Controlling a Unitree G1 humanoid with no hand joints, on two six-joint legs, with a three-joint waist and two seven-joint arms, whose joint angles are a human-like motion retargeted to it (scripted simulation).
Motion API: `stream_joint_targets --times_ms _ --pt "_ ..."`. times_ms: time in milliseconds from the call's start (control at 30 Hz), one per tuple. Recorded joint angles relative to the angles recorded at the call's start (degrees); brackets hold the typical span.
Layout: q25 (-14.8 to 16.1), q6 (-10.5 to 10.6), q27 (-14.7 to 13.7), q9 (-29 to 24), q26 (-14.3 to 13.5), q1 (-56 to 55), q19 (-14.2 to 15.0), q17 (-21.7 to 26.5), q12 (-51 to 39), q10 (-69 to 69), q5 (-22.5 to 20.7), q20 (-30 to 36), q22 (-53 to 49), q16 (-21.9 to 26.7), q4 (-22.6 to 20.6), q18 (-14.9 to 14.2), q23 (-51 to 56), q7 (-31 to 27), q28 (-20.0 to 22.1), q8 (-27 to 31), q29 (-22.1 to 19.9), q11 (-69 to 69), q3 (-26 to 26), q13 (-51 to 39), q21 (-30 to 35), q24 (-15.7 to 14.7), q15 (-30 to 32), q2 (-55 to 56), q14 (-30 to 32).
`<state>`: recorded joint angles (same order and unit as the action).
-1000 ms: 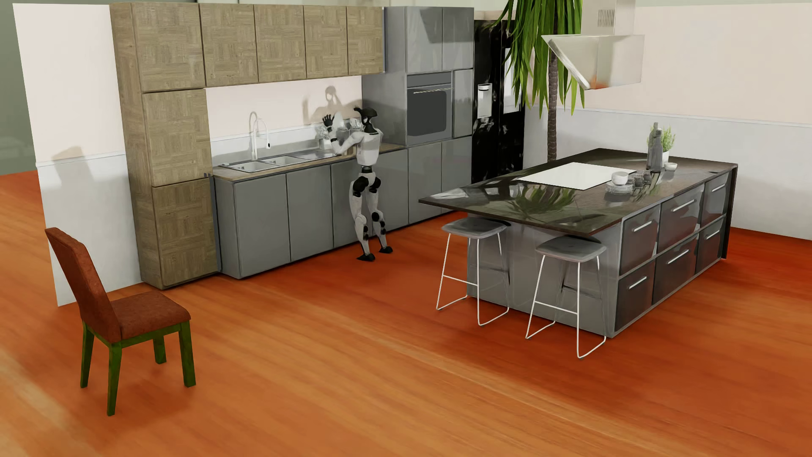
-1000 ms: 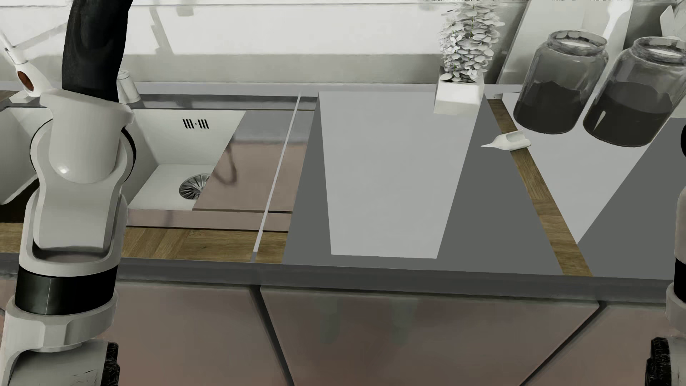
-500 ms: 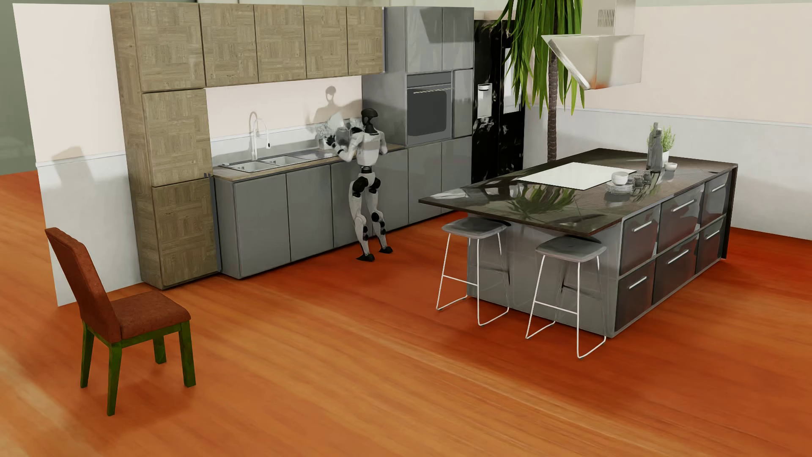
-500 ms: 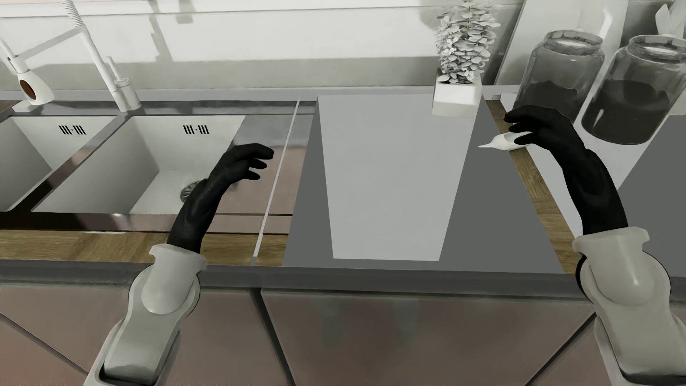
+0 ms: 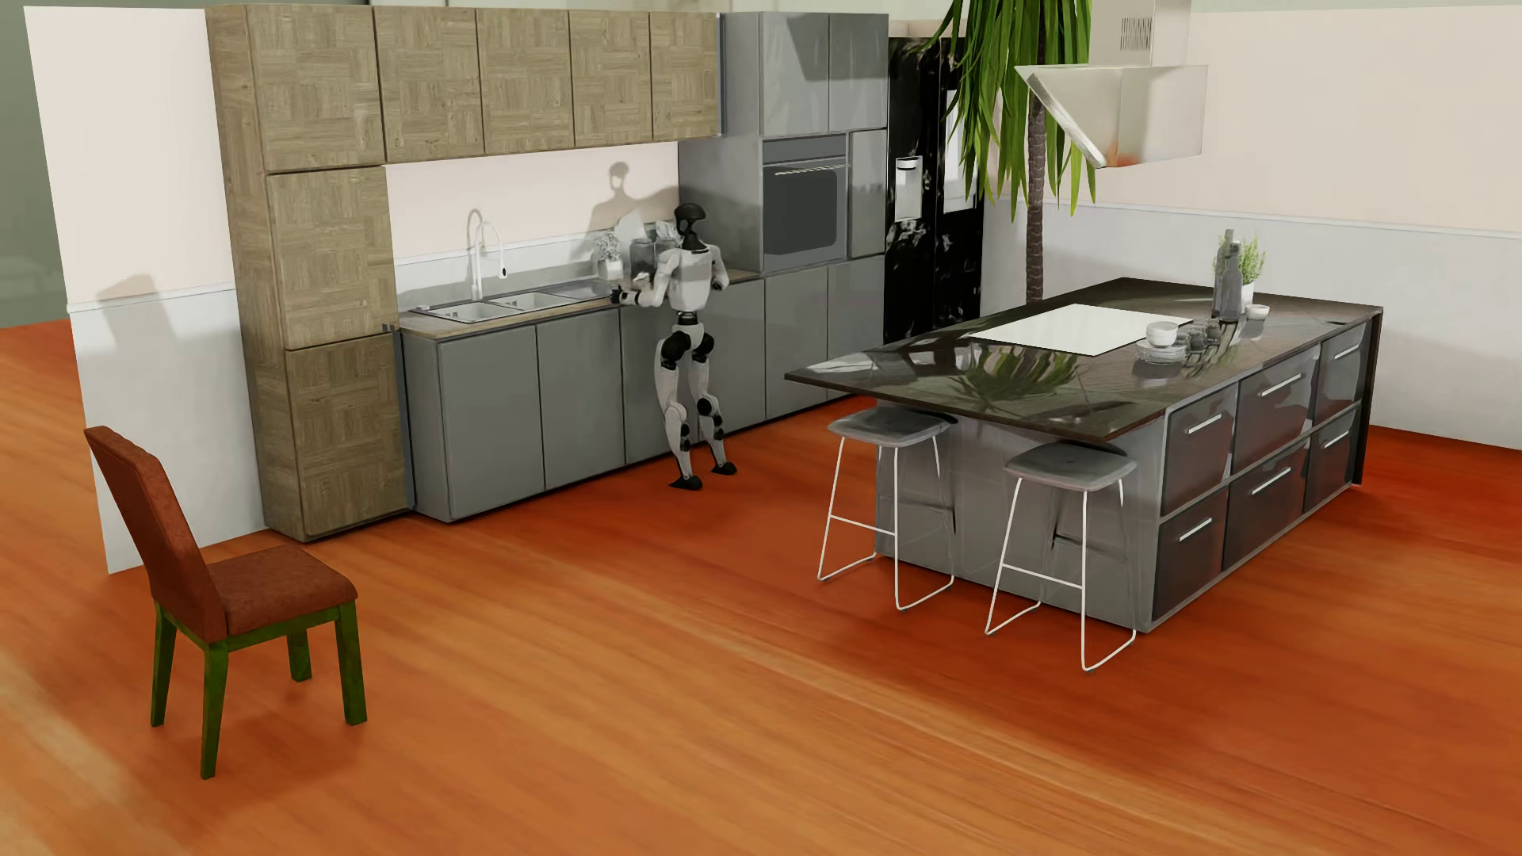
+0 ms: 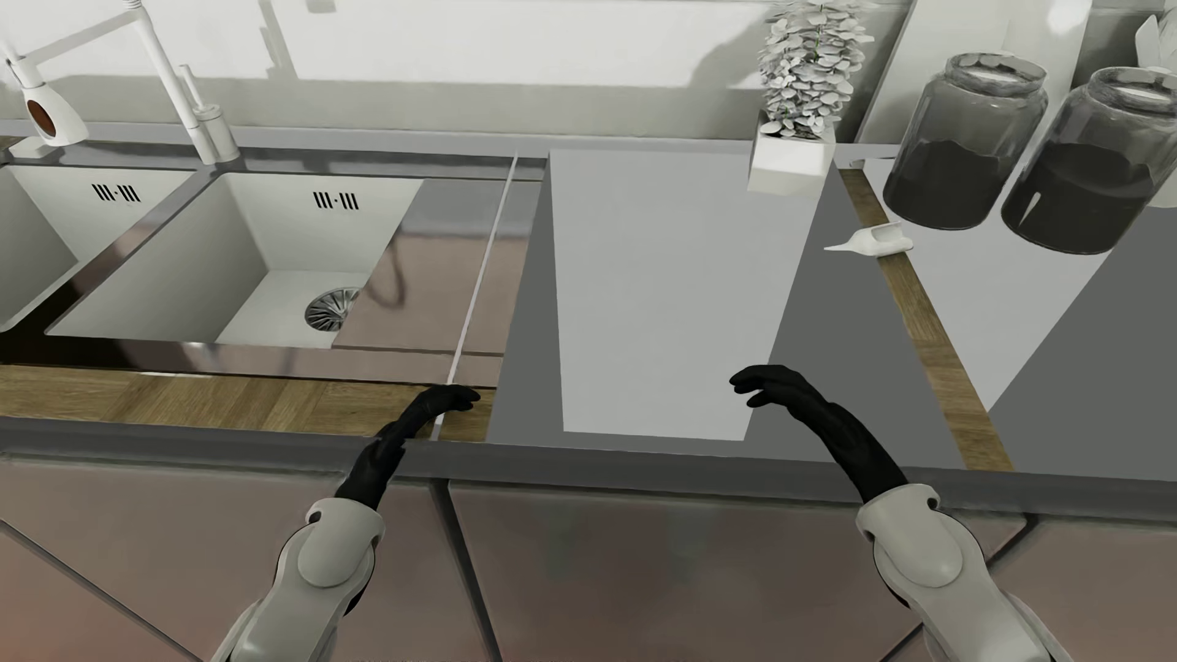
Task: Remain stationary
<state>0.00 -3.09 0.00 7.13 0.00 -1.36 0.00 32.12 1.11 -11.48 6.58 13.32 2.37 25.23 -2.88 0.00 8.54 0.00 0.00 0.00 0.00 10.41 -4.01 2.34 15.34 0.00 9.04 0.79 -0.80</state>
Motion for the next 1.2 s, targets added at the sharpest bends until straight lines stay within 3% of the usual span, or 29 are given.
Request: stream_joint_targets --times_ms 233,667,867,1200 --pt "0.00 1.56 0.00 -0.60 0.00 -0.28 0.00 -3.41 -0.34 -0.11 -0.41 9.06 13.65 0.06 0.47 0.00 -10.91 0.00 0.00 0.00 0.00 0.47 0.77 -1.24 1.32 0.00 0.45 0.81 0.37" --pt "0.00 1.28 0.00 -2.45 0.00 -0.36 0.00 -6.63 -7.34 -0.93 -0.22 22.95 32.75 -3.52 0.23 0.00 -33.35 0.00 0.00 0.00 0.00 -0.02 0.03 -7.85 17.16 0.00 -0.42 0.02 -0.53" --pt "0.00 1.86 0.00 -2.44 0.00 -0.85 0.00 -8.51 -4.90 -0.60 -0.49 16.76 35.11 -7.39 0.57 0.00 -34.78 0.00 0.00 0.00 0.00 -0.54 -0.55 -5.77 13.75 0.00 -1.07 -0.02 -0.37" --pt "0.00 2.19 0.00 -2.73 0.00 -1.28 0.00 -8.99 -2.71 -1.43 -0.40 15.68 33.10 -7.65 0.58 0.00 -33.61 0.00 0.00 0.00 0.00 -0.48 -0.90 -3.71 10.93 0.00 -1.03 0.14 -0.88"
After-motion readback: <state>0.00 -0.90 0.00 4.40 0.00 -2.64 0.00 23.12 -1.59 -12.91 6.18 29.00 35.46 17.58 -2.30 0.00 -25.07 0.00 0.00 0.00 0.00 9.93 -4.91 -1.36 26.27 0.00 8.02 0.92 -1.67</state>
